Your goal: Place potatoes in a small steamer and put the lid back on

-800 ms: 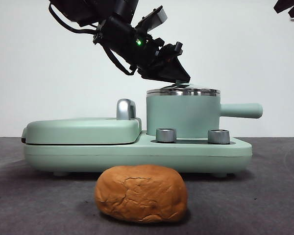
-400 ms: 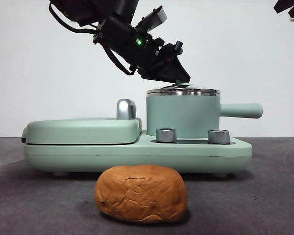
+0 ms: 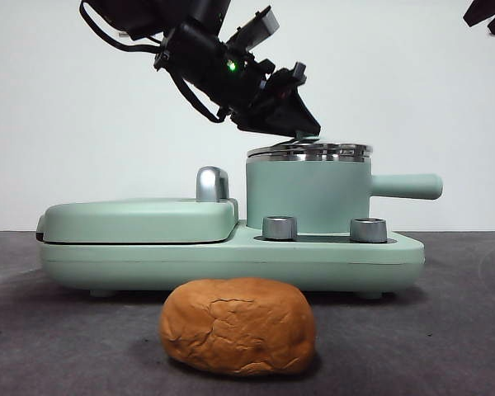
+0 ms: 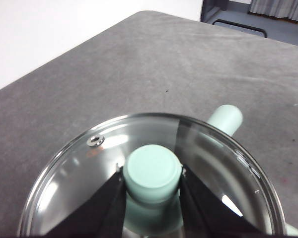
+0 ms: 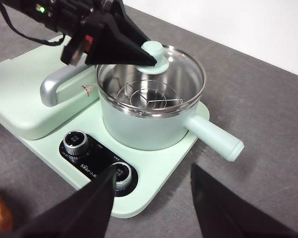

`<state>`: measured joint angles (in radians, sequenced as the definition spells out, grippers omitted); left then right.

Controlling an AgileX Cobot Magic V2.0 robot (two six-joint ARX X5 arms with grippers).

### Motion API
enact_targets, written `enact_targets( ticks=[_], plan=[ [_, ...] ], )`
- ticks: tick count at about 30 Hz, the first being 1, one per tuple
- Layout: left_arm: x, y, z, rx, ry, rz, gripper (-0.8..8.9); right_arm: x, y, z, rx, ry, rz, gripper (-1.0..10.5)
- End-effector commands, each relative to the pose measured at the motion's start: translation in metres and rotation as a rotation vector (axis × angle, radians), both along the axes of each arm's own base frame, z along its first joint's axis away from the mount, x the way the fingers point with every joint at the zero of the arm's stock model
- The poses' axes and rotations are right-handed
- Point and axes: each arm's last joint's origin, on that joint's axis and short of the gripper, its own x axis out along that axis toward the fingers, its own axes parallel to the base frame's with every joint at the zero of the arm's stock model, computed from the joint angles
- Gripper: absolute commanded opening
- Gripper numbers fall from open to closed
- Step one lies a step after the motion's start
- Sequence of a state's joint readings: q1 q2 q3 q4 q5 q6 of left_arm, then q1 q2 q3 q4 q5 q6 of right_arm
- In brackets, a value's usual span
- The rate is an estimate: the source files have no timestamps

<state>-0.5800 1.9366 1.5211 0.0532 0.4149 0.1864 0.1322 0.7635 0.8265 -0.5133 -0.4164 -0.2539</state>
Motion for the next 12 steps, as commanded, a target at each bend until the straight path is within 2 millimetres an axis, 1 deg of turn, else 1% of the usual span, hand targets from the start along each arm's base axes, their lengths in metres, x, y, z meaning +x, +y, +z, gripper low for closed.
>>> enact_targets(
  ticks=[1,9,12],
  plan=[
    [-0.009,-0.001,0.032,-0.075,-0.065,-0.038,0.1,0.001,0.001,0.004,0.011,-0.006,0.001,2.4],
    [-0.025,0.011,0.06,-0.074,-0.074,-0.038,0.11,0.001,0.001,0.004,0.011,-0.006,0.002,2.4],
    [-0.033,0.02,0.073,-0.07,-0.076,-0.032,0.11,0.001,0.001,0.004,0.01,-0.002,0.002,2.4]
  ],
)
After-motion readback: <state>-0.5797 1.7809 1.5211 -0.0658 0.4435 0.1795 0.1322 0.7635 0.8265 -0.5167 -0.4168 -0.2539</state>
